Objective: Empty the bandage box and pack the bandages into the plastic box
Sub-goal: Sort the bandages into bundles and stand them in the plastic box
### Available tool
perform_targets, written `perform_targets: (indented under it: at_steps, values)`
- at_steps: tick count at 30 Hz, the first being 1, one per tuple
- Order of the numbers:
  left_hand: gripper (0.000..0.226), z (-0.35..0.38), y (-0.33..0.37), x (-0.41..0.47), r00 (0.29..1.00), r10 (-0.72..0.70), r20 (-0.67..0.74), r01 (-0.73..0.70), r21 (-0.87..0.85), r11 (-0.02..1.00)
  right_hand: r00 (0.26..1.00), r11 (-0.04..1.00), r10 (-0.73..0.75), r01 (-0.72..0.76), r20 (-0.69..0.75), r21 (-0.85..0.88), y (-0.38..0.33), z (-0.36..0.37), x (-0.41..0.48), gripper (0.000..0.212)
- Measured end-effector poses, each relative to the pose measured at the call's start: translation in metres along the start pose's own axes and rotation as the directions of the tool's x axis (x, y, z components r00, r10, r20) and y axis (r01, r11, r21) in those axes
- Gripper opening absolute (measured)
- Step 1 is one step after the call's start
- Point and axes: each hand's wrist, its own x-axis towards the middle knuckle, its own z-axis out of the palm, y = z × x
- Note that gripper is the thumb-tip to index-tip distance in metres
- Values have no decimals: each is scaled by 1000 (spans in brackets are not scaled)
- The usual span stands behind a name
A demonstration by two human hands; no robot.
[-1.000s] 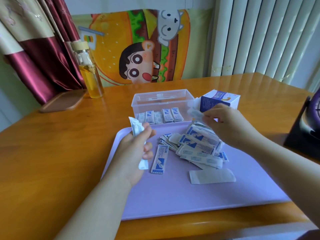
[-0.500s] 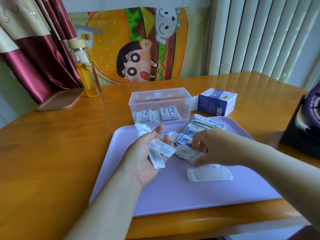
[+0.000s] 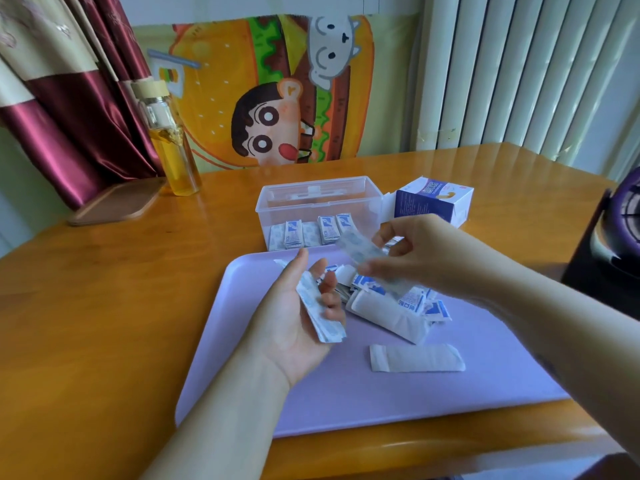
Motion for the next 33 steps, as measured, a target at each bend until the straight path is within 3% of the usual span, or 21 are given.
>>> perform_targets:
  at_steps: [3, 7, 12, 15, 18, 20, 26, 33]
  values:
    - [46, 12, -9, -4, 991, 0, 133, -7, 54, 999, 998, 999, -51, 51, 29, 20, -12, 22, -6, 36]
    - [22, 18, -6, -11, 996, 73, 49, -72, -31, 997, 990, 993, -121, 121, 65, 8, -13, 28, -9, 38]
    - [15, -1, 10, -4, 987, 116, -113, -135, -182, 974, 922, 899, -15, 182, 388, -399, -1, 7, -11, 25]
    - [14, -2, 9, -2, 989, 99, -108, -116, -170, 979, 915, 884, -48, 226, 402, -410, 1, 9, -14, 66]
    - [15, 1, 2, -2, 998, 40, -47, -45, -108, 993, 918, 909, -203, 306, 340, -284, -5, 15, -19, 122]
    - [12, 3, -5, -4, 1000, 15, -4, -15, -37, 999, 892, 863, -279, 396, 357, -315, -10, 23, -22, 136]
    - [13, 10, -14, -14, 993, -13, 114, -29, 357, 934, 879, 788, -309, 451, 364, -419, -10, 32, -20, 129]
    - [17, 14, -14, -21, 979, 5, 204, -120, 559, 821, 861, 771, -375, 496, 344, -400, -7, 30, -21, 119]
